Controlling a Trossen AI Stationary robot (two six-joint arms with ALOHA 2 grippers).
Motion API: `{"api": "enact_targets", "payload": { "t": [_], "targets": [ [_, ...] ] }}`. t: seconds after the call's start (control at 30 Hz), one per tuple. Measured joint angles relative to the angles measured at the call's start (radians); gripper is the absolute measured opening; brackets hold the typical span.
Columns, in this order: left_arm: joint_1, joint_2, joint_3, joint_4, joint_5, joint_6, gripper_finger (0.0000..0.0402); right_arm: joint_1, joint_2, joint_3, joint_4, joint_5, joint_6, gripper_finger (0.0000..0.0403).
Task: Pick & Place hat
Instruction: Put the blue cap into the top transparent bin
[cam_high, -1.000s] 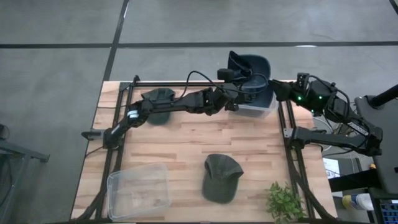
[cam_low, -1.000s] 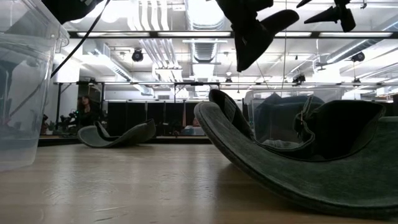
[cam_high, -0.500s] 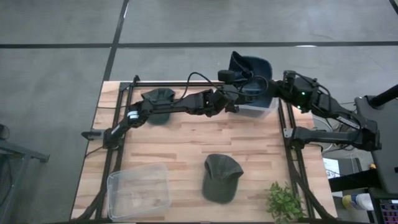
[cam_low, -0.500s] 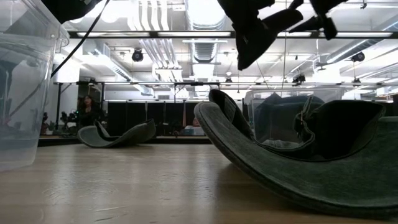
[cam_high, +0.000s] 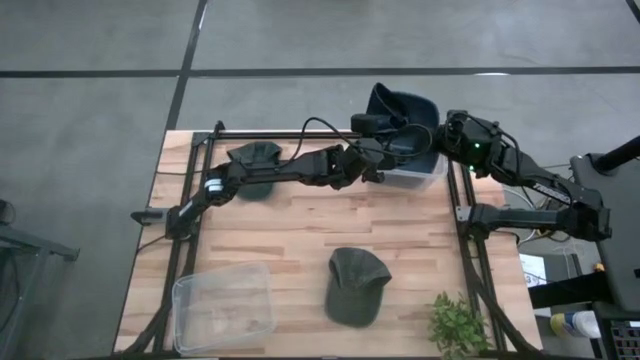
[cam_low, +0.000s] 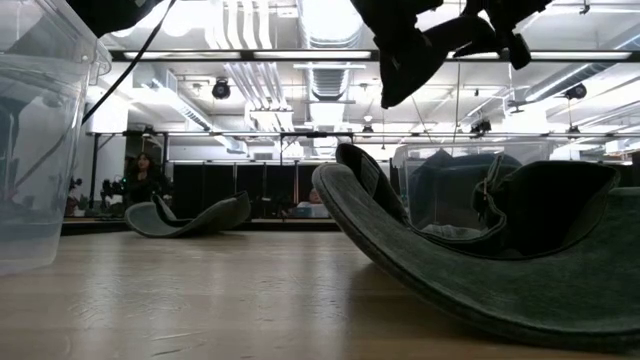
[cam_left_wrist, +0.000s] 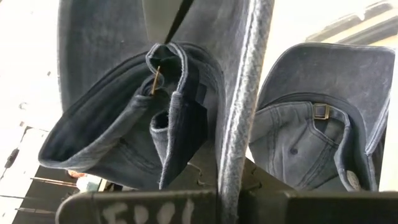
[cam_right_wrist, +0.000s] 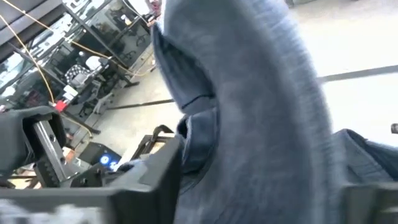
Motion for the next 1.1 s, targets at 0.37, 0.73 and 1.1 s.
{"api": "enact_targets", "payload": {
  "t": [0.37,0.73,1.1],
  "targets": [
    [0.000,0.000,0.000,-0.003,0.006,-0.010,0.0006,-0.005,-0.035,0.000,0.006,-0.009,-0.071,0.0013],
    [0.000,0.000,0.000,-0.001,0.005,-0.070,0.0009,-0.005,-0.038,0.000,0.002,0.001,-0.083,0.0011],
    [0.000,0.000,0.000,-0.001,-0.006,-0.078,0.0010,-0.010,-0.038,0.000,0.002,0.002,-0.083,0.0009]
  ]
}}
